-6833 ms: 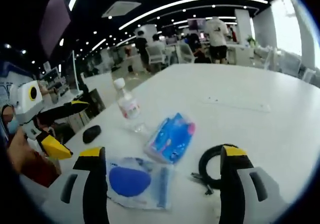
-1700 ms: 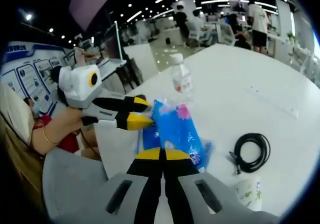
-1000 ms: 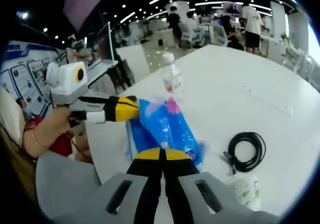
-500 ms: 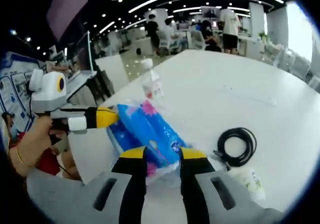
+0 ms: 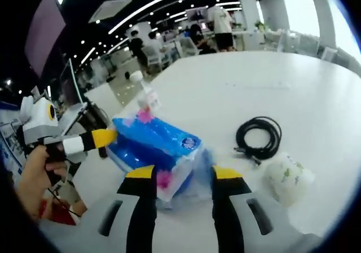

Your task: Arrange the tabletop items into an orderly group along one side of the table until the central work area is clear of visible clutter.

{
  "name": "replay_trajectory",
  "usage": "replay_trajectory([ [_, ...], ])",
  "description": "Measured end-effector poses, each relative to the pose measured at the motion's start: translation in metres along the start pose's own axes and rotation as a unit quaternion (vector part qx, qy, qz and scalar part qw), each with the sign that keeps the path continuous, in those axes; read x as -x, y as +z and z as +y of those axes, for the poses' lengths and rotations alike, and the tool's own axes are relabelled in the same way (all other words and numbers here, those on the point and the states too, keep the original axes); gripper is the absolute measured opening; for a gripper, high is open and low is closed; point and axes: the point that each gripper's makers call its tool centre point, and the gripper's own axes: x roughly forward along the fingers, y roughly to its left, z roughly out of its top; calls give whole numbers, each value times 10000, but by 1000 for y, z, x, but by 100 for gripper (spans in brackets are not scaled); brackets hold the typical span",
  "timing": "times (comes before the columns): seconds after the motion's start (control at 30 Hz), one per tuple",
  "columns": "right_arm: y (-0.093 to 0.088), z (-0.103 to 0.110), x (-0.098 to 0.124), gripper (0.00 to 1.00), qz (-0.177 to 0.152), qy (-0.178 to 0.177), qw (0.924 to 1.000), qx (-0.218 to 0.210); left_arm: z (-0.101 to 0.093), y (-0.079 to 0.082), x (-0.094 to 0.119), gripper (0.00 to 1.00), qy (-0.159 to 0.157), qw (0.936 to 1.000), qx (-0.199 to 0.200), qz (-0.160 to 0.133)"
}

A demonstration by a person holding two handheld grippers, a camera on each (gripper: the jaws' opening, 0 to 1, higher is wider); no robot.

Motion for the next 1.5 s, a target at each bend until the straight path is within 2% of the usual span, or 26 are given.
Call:
replay_trajectory([
  [0.2, -2, 2, -3, 30, -67, -27, 9999, -144, -5, 0, 2, 0, -59, 9999, 114, 4],
  [0.37, 0, 1, -3, 16, -127, -42, 9998, -129, -9, -1, 3, 0, -106, 9998, 161, 6],
  [0.47, -2, -2, -2, 14, -103, -81, 9999, -78, -13, -2, 3, 0, -178, 9997, 135, 36],
  [0.5, -5, -4, -2, 14, -10, -108, 9999, 69, -14, -3, 3, 0, -208, 9997, 138, 45],
  [0.7, -7, -9, 1, 9, 14, -152, 9999, 22, -20, -9, 3, 0, -290, 9994, 113, 154],
  [1.07, -3, -17, 8, 4, -28, -246, 9997, 77, -30, -22, 5, 0, -411, 9976, -385, 405],
  [1.23, 2, -21, 13, 2, -35, -239, 9995, 188, -33, -23, 5, 1, -553, 9965, -493, 396],
  [1.5, 14, -30, 24, 2, -125, -259, 9993, 237, -44, -22, 3, 10, -820, 9924, -846, 348],
])
